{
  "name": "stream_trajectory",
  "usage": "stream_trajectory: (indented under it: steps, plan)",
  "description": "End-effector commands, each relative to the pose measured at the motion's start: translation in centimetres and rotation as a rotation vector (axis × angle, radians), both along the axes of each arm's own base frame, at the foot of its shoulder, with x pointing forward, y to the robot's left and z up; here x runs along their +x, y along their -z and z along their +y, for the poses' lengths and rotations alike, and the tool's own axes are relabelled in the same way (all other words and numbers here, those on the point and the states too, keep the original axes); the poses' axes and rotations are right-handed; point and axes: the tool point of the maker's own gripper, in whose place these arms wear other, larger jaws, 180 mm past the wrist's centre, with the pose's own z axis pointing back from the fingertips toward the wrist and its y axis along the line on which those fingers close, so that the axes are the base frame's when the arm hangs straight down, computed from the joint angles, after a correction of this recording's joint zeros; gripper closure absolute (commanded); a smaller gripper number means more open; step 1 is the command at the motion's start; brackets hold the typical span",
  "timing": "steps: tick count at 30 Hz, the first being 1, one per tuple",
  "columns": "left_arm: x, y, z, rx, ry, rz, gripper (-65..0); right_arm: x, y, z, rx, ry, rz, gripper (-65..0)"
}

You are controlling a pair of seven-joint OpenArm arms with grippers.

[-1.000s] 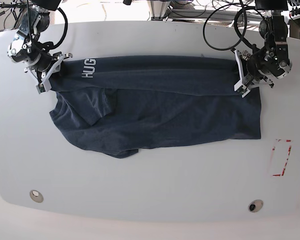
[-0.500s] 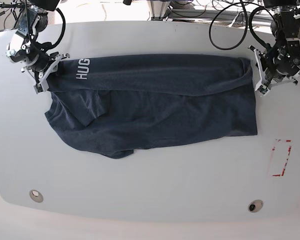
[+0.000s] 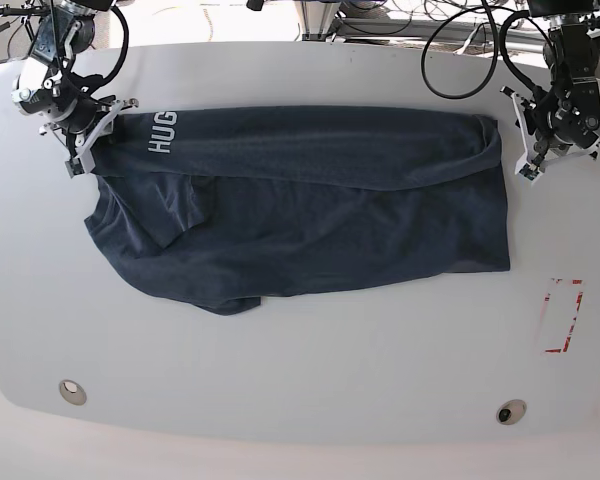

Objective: Fold the T-shirt properly
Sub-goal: 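Open both grippers and move them to the shirt's hem corners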

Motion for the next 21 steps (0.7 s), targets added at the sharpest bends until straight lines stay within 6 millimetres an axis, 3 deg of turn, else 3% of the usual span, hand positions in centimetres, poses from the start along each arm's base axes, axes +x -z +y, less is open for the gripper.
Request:
stream_trajectory:
  steps: [1, 7, 11, 14, 21]
  plan:
    - [1.4, -2.1, 0.2, 0.032, 0.023, -0.07, -10.8, -3.6, 0.9, -0.4, -0.085, -0.012, 0.162, -13.8]
    - [2.5, -4.5, 0.1, 0.057, 0.021, -0.146, -10.8, -0.6, -3.8, 0.9, -0.139, -0.067, 0.024, -13.8]
    - [4.9, -6.3, 0.0, 0.048, -0.015, -0.225, -10.8, 1.6, -6.4, 1.7, -0.151, -0.087, -0.036, -14.7]
    - [6.2, -7.6, 0.7, 0.041, -0.06, -0.286, -10.8, 3.2, -7.9, 1.7, -0.161, -0.092, -0.07, -20.8]
    - [10.7, -11.6, 0.8, 0.008, -0.115, -0.451, -10.8, 7.5, -10.4, 1.2, -0.164, -0.074, -0.171, -46.5]
